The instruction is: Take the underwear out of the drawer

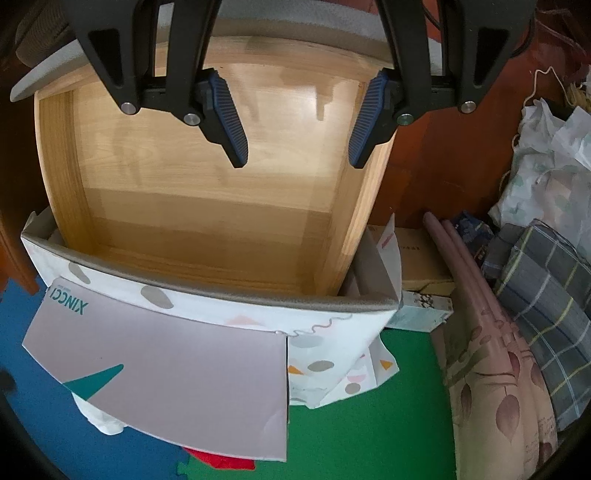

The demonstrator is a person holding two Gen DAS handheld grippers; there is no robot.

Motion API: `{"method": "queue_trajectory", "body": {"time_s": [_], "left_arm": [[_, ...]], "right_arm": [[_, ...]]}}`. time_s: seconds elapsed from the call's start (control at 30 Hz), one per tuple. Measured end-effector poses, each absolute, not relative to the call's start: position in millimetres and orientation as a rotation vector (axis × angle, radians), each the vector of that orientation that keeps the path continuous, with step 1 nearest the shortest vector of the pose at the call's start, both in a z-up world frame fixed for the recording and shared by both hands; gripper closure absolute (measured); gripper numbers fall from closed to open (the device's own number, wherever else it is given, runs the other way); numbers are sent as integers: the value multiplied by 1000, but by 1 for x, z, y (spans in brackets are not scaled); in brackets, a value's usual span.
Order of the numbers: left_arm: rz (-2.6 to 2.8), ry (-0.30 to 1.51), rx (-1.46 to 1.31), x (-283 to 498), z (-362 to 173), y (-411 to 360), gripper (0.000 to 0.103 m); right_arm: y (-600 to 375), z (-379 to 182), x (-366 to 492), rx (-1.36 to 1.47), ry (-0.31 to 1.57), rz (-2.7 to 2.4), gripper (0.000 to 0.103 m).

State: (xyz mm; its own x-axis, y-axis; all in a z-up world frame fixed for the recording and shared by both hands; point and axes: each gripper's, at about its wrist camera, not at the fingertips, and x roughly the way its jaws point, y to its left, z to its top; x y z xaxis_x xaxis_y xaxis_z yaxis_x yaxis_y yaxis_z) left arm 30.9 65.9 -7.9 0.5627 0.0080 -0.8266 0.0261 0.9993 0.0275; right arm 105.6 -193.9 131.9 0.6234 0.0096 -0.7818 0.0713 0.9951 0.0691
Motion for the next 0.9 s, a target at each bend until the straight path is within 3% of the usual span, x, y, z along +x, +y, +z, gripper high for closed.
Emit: {"method": "queue_trajectory", "body": {"time_s": [0.4, 0.9], "left_arm": [[-45, 960, 151, -8, 9, 63, 45], [-4, 969, 105, -49, 25, 75, 45]], "right_arm": [[-168, 67, 17, 104, 967, -14, 0], [-132, 37, -42, 55, 994, 22, 0]]}}
